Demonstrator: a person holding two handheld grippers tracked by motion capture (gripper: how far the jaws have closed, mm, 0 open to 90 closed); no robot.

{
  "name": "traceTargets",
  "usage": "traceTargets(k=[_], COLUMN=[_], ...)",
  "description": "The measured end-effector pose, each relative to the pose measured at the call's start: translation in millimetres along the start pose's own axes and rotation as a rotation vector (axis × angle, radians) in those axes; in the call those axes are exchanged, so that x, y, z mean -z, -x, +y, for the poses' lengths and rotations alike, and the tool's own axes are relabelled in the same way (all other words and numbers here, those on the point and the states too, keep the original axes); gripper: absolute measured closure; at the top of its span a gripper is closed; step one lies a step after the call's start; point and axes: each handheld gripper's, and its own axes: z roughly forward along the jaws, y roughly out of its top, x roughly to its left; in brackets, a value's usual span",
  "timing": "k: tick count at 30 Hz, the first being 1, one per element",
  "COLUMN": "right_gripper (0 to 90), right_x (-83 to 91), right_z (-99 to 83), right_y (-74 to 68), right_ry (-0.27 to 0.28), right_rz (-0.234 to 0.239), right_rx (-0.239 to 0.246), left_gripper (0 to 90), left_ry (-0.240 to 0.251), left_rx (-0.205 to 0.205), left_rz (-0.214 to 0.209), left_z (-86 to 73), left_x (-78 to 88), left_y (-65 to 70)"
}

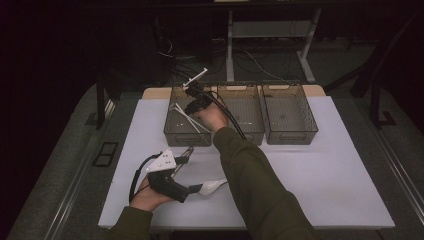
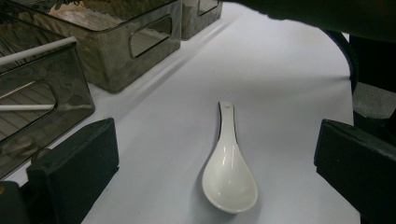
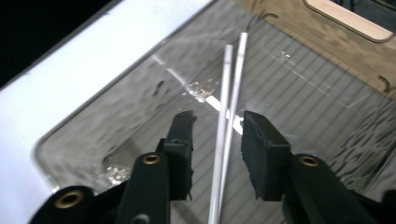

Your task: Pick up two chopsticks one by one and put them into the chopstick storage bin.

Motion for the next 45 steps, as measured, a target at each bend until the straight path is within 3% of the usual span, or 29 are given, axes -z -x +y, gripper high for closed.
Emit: traceTargets(k=[4,8,14,17,30,39,45], right_gripper=[61.8,76.7,89.3,89.7,89.6,89.7,89.6], right_x=[16.3,35.3,58.6,64.7,69.3,58.2,57.3], right_z=[-4.2,-14.4,-37.2,-48.3,-86.3,-88.3,-87.2], right_y=[-3.3,-4.7,-4.7,-3.3,6.7,9.3,11.3], right_ry=[0.038,0.053,0.061,0.053,0.027,0.015,0.037], right_rz=[0.036,0.069,0.099,0.111,0.118,0.112,0.119], right_rx=[0.032,0.059,0.097,0.109,0.109,0.098,0.094], left_gripper=[0.0,0.0,0.0,0.0,0.0,0.0,0.0], left_ry=[-0.001,-0.005,-0.009,-0.011,-0.016,-0.018,-0.019], left_rx=[-0.001,-0.006,-0.009,-0.006,-0.005,-0.003,-0.002], left_rz=[0.002,0.004,0.009,0.013,0.016,0.016,0.015], left_z=[-0.1,-0.2,-0.3,-0.7,-1.4,-1.6,-1.8], left_x=[0.0,-0.5,-0.2,-0.2,-1.7,-1.0,-1.2], left_y=[-0.2,-0.2,-0.3,-0.1,0.1,-0.1,-0.6])
